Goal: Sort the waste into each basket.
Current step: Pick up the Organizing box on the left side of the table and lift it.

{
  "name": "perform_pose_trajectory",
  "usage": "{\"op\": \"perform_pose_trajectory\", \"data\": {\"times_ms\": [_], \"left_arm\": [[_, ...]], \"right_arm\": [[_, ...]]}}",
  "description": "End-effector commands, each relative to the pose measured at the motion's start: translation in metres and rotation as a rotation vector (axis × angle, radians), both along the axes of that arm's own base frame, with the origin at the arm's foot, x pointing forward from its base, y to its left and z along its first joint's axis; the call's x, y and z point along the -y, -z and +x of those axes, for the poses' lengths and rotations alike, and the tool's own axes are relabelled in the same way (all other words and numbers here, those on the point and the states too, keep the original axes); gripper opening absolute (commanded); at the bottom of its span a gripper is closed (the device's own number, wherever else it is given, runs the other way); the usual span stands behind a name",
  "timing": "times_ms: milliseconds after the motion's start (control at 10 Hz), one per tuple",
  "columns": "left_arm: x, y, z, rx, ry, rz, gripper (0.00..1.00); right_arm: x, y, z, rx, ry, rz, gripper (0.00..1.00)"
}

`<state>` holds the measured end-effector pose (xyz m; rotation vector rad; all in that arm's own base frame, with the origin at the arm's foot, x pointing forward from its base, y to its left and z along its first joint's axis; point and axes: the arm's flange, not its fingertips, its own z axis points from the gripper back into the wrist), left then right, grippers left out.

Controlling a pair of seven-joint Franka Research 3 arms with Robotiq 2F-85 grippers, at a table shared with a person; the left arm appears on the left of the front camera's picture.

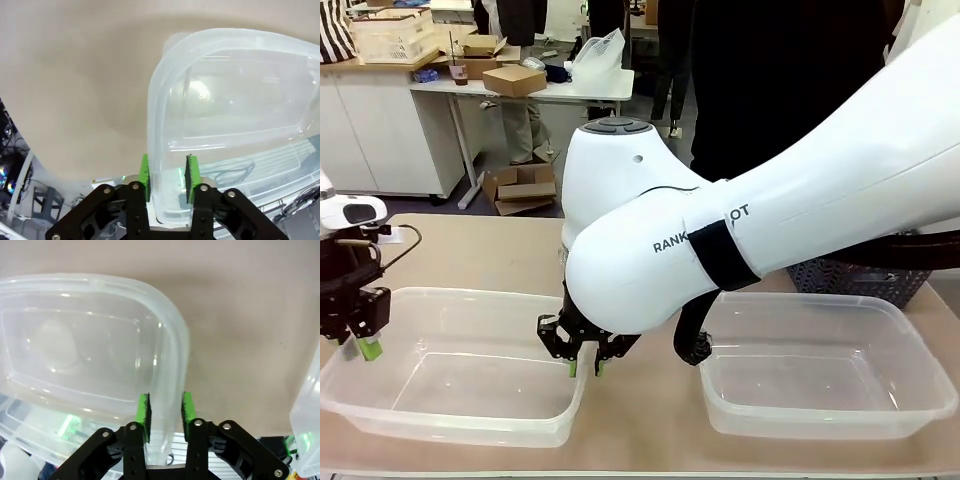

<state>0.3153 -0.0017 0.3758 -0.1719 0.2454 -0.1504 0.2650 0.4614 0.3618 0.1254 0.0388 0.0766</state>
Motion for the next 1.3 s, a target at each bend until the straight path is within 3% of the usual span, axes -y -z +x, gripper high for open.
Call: {"op": "perform_pose_trajectory", "data": {"times_ms": [0,400,600,700,900,1100,1200], "left_arm": [[0.001,0.048,-0.056,0.024,0.007,-0.024,0.0],[0.003,0.04,-0.061,0.037,-0.015,-0.047,0.0],[0.016,0.014,-0.068,0.014,-0.05,-0.09,0.0],[0.023,-0.009,-0.068,-0.026,-0.033,-0.105,0.0],[0.03,-0.082,-0.064,-0.005,0.015,-0.107,0.0],[0.019,-0.143,-0.053,0.033,-0.023,-0.051,0.0],[0.008,-0.175,-0.045,0.034,-0.012,-0.097,0.0]], "right_arm": [[-0.011,-0.003,-0.001,0.019,0.041,-0.042,0.0],[-0.009,-0.006,0.0,0.02,0.063,-0.039,0.0],[0.003,-0.018,0.002,0.006,0.083,-0.023,0.0],[0.01,-0.038,0.005,-0.061,0.06,0.0,0.0],[0.02,-0.107,0.017,-0.188,0.063,0.001,0.0],[0.017,-0.165,0.021,-0.184,0.05,-0.002,0.0],[0.02,-0.181,0.021,-0.198,0.025,0.003,0.0]]}}
